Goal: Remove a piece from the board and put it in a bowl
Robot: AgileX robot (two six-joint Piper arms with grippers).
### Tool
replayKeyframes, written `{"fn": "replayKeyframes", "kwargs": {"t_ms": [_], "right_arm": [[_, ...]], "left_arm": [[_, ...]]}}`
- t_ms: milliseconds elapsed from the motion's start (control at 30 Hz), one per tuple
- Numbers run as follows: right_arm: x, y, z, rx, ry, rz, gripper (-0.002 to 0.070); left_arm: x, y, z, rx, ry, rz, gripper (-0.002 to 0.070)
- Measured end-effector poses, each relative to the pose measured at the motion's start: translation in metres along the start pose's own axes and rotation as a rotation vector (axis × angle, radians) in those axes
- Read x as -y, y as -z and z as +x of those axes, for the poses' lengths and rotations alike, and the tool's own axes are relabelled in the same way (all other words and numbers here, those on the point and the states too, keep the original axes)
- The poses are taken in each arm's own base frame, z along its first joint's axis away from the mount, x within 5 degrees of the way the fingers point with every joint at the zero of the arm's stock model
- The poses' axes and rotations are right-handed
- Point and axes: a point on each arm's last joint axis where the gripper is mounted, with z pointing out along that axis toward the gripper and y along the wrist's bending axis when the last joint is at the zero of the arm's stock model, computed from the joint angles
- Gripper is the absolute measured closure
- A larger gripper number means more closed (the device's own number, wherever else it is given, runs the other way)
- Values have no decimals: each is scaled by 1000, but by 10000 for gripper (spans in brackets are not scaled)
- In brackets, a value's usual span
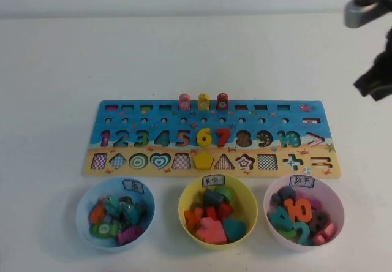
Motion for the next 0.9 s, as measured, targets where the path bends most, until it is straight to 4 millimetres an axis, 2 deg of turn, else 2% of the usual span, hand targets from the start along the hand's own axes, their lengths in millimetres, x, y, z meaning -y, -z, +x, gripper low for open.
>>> {"fn": "replayKeyframes", "kwargs": {"t_ms": [133,300,467,533,733,800,900], "right_arm": [[-18,-25,-43,-1,128,9,694],[-36,-48,-92,55,267,6,694],[-44,-82,-122,74,352,-27,661],[-48,-97,-128,75,389,-66,592],[-58,-131,-132,52,513,-136,288],[-58,-139,-134,64,551,-134,251],[-59,-148,-138,98,609,-124,233]], "left_arm": [[0,0,0,0,0,0,678],[0,0,0,0,0,0,678],[0,0,0,0,0,0,680],[0,0,0,0,0,0,680],[0,0,0,0,0,0,680],[0,0,0,0,0,0,680],[0,0,0,0,0,0,680]]}}
